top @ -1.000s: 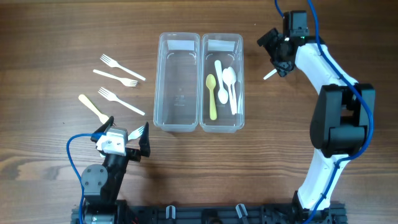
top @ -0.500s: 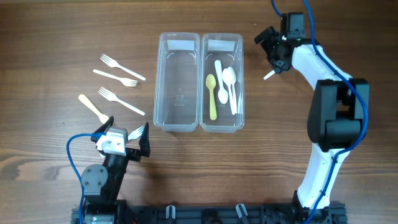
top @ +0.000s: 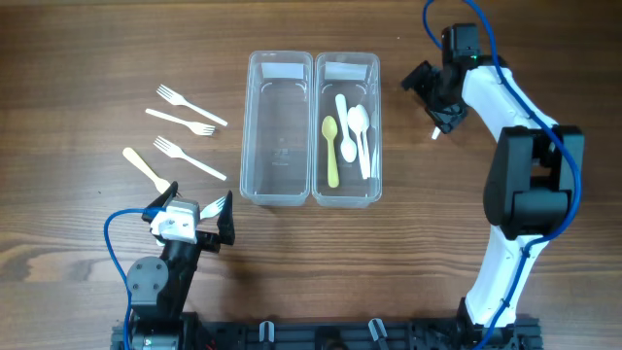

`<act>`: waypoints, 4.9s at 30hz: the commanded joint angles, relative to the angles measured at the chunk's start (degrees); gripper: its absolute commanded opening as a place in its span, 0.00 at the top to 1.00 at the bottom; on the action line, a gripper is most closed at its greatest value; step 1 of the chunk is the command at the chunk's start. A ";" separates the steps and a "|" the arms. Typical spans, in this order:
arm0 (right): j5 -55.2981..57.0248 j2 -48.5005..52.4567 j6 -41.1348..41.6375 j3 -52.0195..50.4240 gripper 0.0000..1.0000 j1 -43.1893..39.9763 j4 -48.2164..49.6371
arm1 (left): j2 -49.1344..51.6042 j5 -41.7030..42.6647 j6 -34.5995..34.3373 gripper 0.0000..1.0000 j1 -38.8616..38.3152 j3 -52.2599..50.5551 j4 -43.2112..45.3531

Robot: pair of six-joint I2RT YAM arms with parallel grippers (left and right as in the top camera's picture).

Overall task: Pack container
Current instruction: 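Reach the right gripper to the last white spoon and grasp it, then carry the white spoon over the right container and drop it in, then withdraw the right gripper to the right side, then reach the left gripper to the forks and grasp the blue fork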

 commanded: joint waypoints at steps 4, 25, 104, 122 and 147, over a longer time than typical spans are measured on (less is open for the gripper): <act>-2.01 1.31 -10.10 -2.25 0.00 -2.36 1.84 | -0.15 -0.15 0.85 0.00 -0.28 -0.44 0.02; 14.45 -13.99 -42.84 -2.29 0.00 -2.82 -0.87 | -0.15 -0.15 0.85 0.00 -0.28 -0.46 0.02; 18.53 -22.12 -42.64 5.99 0.00 -6.16 11.54 | -0.15 -0.15 0.85 0.00 -0.28 -0.44 0.02; 18.51 -22.12 -42.60 5.99 0.00 -13.09 11.28 | -0.09 -1.18 -4.35 0.00 -0.28 5.09 4.35; 18.51 -22.12 -42.60 5.99 0.00 -13.09 11.28 | 57.94 -17.38 0.81 0.20 -0.31 75.17 -65.75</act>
